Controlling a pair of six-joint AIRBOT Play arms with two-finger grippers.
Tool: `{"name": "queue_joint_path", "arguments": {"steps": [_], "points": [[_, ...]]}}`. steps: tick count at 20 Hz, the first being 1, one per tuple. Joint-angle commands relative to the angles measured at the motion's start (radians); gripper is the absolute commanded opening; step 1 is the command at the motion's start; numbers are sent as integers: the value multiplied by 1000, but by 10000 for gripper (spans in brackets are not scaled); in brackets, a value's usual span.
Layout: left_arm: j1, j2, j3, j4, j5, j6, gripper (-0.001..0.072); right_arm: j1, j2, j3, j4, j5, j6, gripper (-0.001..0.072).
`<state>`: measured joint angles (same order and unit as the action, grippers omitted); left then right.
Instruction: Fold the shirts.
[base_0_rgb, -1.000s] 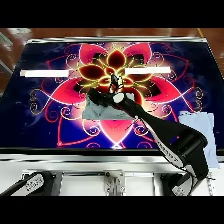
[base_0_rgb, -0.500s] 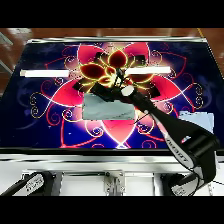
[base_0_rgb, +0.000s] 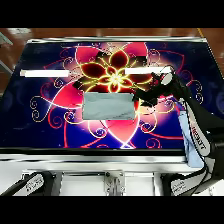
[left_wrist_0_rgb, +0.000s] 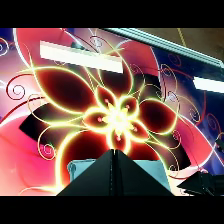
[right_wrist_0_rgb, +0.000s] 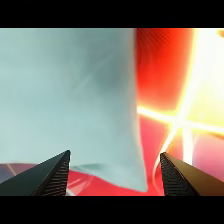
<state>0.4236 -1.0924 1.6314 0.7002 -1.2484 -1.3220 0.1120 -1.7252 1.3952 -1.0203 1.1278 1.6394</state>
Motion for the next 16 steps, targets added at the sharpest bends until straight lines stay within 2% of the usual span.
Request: {"name": "queue_joint_path", "arguments": {"steps": [1,5,6,7,9,11,12,14,16], "points": [[0,1,0,0,-1,-2,35,-27,-99,-2,126,9,-78,693],[0,1,0,0,-3,-34,35,-25,-174,-1,276,-21,-157,681],[0,1,0,0,-2,-34,35,-25,-181,-2,301,-16,-165,589],[0,0,0,0,-2,-34,35,-24,-183,-1,322,-11,-180,386],[0,1,0,0,-2,-34,35,-21,-182,1,375,-5,-236,75],[0,1,0,0,-2,-34,35,-31,-152,2,442,-5,-348,61],[0,0,0,0,-2,-34,35,-47,-115,10,435,-6,-370,61],[0,-6,0,1,-2,-33,35,-104,-21,37,371,-1,-350,61],[0,-23,0,1,-3,-33,35,-196,92,77,261,45,-246,61]]}}
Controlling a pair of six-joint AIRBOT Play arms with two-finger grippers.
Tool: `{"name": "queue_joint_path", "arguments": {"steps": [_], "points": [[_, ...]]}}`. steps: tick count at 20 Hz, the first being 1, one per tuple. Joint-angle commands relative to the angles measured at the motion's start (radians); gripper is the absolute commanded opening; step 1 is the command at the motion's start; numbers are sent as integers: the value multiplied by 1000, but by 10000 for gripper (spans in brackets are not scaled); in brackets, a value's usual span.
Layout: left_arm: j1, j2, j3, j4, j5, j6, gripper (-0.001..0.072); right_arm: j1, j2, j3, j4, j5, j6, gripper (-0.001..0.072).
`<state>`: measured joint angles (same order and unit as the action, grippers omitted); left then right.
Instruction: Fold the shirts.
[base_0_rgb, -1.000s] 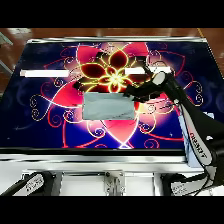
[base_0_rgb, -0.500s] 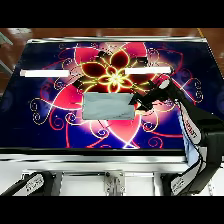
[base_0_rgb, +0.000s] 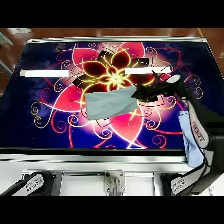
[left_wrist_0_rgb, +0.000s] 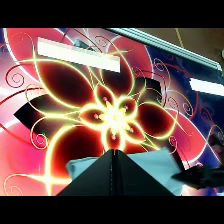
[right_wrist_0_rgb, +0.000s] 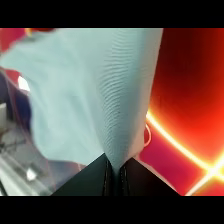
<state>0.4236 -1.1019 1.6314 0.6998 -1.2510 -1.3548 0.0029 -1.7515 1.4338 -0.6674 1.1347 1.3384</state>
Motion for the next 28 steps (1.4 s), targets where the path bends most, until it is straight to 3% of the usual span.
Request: {"name": "queue_joint_path", "arguments": {"steps": [1,5,8,13,16,21,24,28], "points": [[0,-23,-1,1,0,-1,35,-145,179,51,-144,67,98,61],[0,-48,-1,1,0,10,36,-396,385,54,-320,203,217,61],[0,-48,0,1,-10,18,35,-576,478,54,-436,298,249,61],[-9,-42,0,-2,-104,18,35,-789,531,54,-532,322,265,61],[-34,-33,0,-3,-120,18,35,-843,531,53,-585,406,272,62],[-69,-18,0,-3,-123,18,35,-856,543,51,-908,513,367,62],[-85,-10,0,-3,-123,18,35,-894,562,-21,-921,541,394,62],[-98,13,0,-3,-123,37,36,-938,692,-273,-961,500,490,61]]}}
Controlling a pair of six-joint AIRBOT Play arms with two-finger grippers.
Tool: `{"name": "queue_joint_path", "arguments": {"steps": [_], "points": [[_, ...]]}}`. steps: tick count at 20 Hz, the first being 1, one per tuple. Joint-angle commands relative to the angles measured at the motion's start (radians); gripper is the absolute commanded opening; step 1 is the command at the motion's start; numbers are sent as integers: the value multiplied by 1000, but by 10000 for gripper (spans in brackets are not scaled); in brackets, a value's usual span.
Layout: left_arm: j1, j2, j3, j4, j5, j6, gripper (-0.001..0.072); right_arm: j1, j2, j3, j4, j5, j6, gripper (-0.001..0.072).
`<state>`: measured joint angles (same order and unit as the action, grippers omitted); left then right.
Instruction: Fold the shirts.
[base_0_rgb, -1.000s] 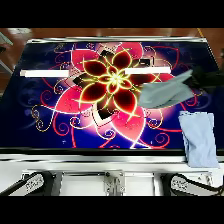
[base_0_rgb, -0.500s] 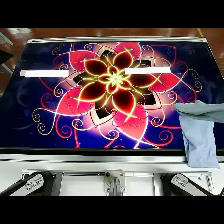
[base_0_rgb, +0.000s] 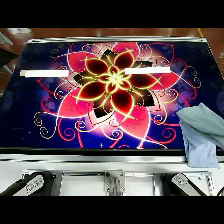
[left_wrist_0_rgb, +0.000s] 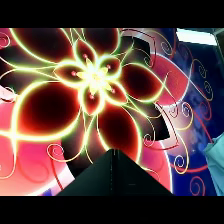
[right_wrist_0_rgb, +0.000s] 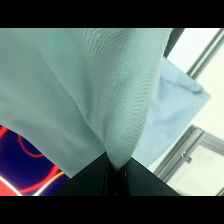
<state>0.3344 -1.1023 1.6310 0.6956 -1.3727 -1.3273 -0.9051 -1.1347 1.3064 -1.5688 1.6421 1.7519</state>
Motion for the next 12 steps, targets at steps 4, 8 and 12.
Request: {"name": "queue_joint_path", "arguments": {"steps": [4,8,12], "points": [[-9,13,1,1,2,10,35,-35,220,-428,-51,-128,192,61],[-9,10,1,1,3,16,35,-34,274,-623,15,-234,271,116],[-9,9,0,2,12,18,35,-34,288,-637,-142,-171,227,570]]}}
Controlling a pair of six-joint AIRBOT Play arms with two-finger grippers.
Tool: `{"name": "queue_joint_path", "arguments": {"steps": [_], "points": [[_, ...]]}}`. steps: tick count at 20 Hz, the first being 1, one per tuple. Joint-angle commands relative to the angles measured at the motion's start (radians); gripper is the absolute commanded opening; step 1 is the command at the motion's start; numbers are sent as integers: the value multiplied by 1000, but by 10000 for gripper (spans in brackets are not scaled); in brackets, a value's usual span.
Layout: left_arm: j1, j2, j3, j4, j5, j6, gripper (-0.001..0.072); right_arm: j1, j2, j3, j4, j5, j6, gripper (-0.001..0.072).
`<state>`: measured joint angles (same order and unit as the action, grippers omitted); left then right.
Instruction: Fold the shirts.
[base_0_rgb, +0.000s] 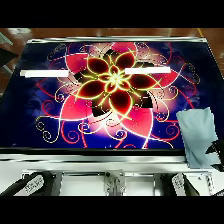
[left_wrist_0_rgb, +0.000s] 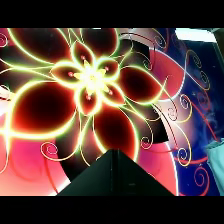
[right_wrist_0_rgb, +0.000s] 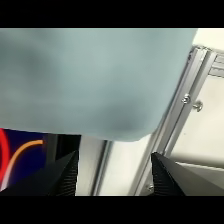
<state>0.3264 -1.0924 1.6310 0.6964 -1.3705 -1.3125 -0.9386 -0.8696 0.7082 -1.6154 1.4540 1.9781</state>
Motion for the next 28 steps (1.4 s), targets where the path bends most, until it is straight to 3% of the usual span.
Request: {"name": "queue_joint_path", "arguments": {"steps": [1,4,6,7,9,10,12,13,14,15,17,19,23,28], "points": [[-1,-3,0,1,21,3,35,0,38,-22,-137,24,0,569],[-15,-26,0,1,70,24,35,0,100,119,-165,-74,-20,568],[-63,-55,0,90,135,62,32,1,132,258,-45,-332,-44,567],[-115,-71,1,222,185,54,31,19,138,319,92,-526,-104,566],[-261,-125,2,592,241,-74,31,137,128,388,361,-838,-246,566],[-342,-163,2,723,221,-96,31,223,108,404,436,-886,-294,566],[-481,-253,6,853,117,-96,35,455,34,414,443,-736,-358,566],[-531,-298,6,875,59,-97,140,591,-29,414,398,-588,-380,566],[-567,-344,6,875,0,-134,441,710,-100,414,351,-454,-378,570],[-585,-385,6,874,-52,-193,588,812,-174,414,313,-362,-372,636],[-586,-446,5,794,-129,-230,609,931,-270,414,320,-331,-356,668],[-578,-457,5,710,-101,-257,609,985,-303,414,327,-353,-351,667],[-582,-459,5,713,31,-283,609,996,-308,414,306,-346,-338,667],[-580,-460,5,721,48,-282,607,996,-308,414,301,-354,-338,667]]}}
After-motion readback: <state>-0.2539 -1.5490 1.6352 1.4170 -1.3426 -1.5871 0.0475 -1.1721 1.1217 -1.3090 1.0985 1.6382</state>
